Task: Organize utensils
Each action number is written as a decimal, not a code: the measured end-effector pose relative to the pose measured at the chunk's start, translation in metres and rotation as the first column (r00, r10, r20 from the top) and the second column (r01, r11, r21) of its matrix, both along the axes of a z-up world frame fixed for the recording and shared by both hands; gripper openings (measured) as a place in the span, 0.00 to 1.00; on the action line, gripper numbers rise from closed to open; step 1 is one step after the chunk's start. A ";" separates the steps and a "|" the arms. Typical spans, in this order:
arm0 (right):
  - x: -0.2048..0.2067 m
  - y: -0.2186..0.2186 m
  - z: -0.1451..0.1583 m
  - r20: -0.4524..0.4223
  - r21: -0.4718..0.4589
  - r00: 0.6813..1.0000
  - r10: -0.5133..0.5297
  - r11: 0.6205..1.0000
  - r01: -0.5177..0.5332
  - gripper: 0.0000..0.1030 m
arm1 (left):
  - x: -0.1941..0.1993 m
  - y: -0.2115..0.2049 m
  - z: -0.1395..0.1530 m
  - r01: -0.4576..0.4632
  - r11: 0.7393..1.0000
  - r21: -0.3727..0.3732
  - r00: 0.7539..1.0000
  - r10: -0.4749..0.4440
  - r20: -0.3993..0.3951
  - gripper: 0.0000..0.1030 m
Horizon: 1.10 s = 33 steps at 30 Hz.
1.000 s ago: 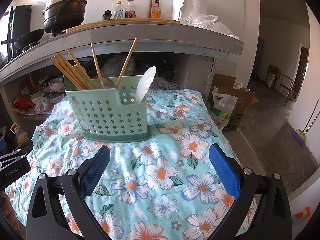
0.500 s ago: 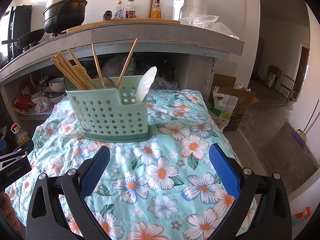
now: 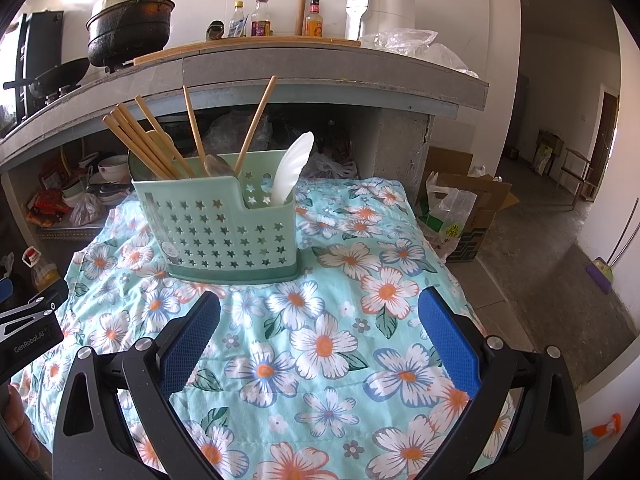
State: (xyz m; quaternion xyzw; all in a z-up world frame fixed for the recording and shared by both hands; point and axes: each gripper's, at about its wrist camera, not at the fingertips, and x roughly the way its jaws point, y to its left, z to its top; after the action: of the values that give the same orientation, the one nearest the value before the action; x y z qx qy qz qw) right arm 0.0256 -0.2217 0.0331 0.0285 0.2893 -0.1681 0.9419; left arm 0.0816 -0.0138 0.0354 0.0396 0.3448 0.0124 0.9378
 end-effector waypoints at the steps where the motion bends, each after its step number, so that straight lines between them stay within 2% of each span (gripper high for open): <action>1: 0.000 0.000 0.000 0.001 0.000 1.000 0.000 1.000 0.000 0.94 | 0.000 0.000 0.000 0.000 1.000 0.000 1.000 0.000 0.000 0.92; 33: -0.002 0.000 -0.001 -0.005 0.011 1.000 -0.005 1.000 0.005 0.94 | -0.002 -0.001 -0.005 0.002 1.000 -0.001 1.000 -0.002 -0.006 0.92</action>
State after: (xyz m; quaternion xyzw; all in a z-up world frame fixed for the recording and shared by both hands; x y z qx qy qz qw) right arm 0.0239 -0.2219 0.0321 0.0339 0.2925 -0.1687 0.9407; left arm 0.0792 -0.0147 0.0304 0.0396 0.3477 0.0113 0.9367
